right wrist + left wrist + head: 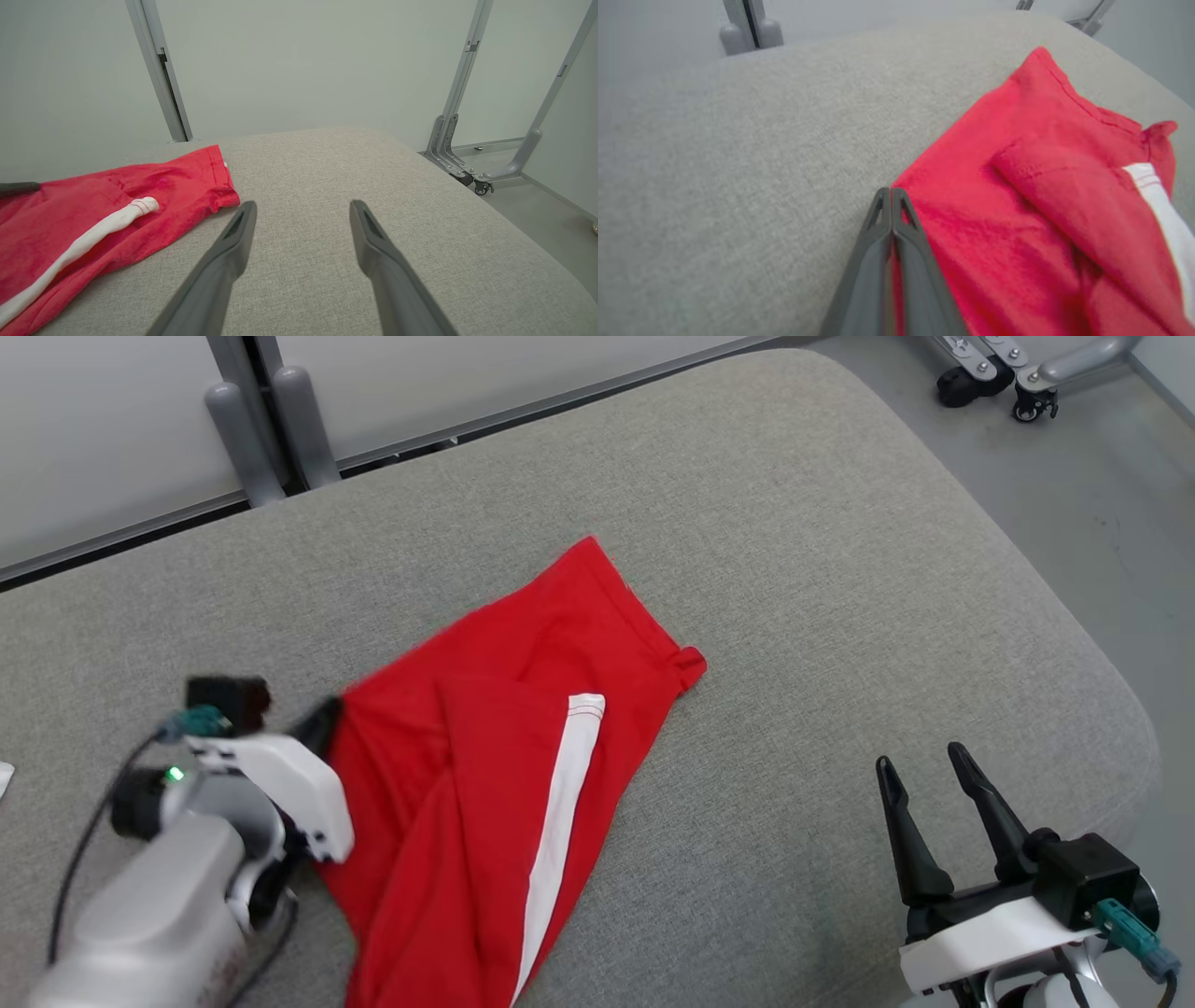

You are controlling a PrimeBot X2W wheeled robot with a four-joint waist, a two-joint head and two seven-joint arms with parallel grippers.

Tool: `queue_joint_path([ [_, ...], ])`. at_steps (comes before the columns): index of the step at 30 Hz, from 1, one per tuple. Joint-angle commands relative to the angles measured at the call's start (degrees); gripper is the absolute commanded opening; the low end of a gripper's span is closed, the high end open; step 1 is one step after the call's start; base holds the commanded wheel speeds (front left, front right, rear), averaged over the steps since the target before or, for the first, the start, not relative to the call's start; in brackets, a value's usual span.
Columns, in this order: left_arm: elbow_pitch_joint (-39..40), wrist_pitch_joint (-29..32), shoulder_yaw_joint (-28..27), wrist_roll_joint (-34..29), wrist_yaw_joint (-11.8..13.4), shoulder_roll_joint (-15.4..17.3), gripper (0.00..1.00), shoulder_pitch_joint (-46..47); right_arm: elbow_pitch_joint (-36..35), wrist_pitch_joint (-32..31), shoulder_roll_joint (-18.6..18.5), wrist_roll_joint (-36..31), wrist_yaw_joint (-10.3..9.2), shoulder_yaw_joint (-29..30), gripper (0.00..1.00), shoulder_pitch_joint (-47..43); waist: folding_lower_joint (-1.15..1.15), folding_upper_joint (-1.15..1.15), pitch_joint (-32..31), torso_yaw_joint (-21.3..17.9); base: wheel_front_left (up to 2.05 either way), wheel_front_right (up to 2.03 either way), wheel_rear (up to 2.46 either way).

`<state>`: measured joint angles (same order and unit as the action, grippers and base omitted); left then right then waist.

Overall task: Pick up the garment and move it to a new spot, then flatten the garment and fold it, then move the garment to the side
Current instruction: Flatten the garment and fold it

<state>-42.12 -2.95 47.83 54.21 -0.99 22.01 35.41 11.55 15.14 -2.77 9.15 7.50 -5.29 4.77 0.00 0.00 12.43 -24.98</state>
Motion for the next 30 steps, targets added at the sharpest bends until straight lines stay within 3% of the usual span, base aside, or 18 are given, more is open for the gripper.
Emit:
queue_joint_path([
  [1, -1.50, -2.72, -0.85, -1.26, 1.40, 0.41, 0.00, 2.52, -0.20, 0.01, -0.24, 0.50, -0.02, 0.23, 1.00, 0.85, 0.00, 0.00, 0.17, 0.00, 0.00, 0.00, 0.00],
  [5, -6.26, -9.73, -2.28, -4.63, 4.54, 1.42, 0.00, 6.81, 0.04, 0.01, -0.24, 0.53, -0.02, 0.02, 1.00, 1.47, 0.00, 0.00, 0.23, 0.09, 0.00, 0.00, 0.00],
  [8, -8.89, -11.38, -2.65, -6.20, 4.42, 0.88, 0.00, 8.58, 0.17, 0.01, -0.24, 0.48, -0.02, 0.16, 1.00, 1.80, 0.00, 0.00, 0.14, 0.36, 0.00, 0.00, 0.00],
  [9, -9.71, -11.62, -2.75, -5.98, 3.85, 0.33, 0.10, 8.70, 0.24, 0.01, -0.24, 0.44, -0.02, 0.11, 1.00, 1.73, 0.00, 0.00, -0.01, 0.43, 0.00, 0.00, 0.00],
  [10, -10.70, -11.62, -2.36, -6.34, 3.16, 0.26, 0.39, 8.77, 0.38, 0.01, -0.24, 0.40, -0.02, 0.02, 1.00, 1.64, 0.00, 0.00, -0.20, 0.42, 0.00, 0.00, 0.00],
  [11, -11.79, -11.48, -2.04, -6.38, 2.56, 0.20, 1.00, 8.76, 0.55, 0.01, -0.24, 0.34, -0.02, -0.05, 1.00, 1.57, 0.00, 0.00, -0.44, 0.38, 0.00, 0.00, 0.00],
  [15, -13.89, -11.84, -3.18, -5.42, 3.17, -0.66, 1.00, 8.51, 0.81, 0.01, -0.24, 0.50, -0.02, 0.06, 1.00, 1.10, 0.00, 0.00, -1.21, 0.30, 0.00, 0.00, 0.00],
  [20, -12.63, -12.26, -7.50, -4.83, 9.70, -1.09, 1.00, 7.97, 0.45, 0.01, -0.23, 0.79, -0.02, 1.31, 1.00, -0.57, 0.00, 0.00, -2.29, 1.26, 0.00, 0.00, 0.00],
  [25, -4.96, -11.79, -3.51, -8.67, 9.24, -5.10, 1.00, 6.84, 0.32, 0.01, -0.24, 1.08, -0.02, 1.68, 1.00, -1.26, 0.00, 0.00, -1.92, 2.54, 0.00, 0.00, 0.00],
  [30, -0.50, -6.49, 3.21, -12.09, 9.45, -10.00, 1.00, 5.76, 0.15, 0.01, -0.24, 2.66, -0.02, 0.95, 1.00, -0.04, 0.00, 0.00, -1.07, 2.52, 0.00, 0.00, 0.00],
])
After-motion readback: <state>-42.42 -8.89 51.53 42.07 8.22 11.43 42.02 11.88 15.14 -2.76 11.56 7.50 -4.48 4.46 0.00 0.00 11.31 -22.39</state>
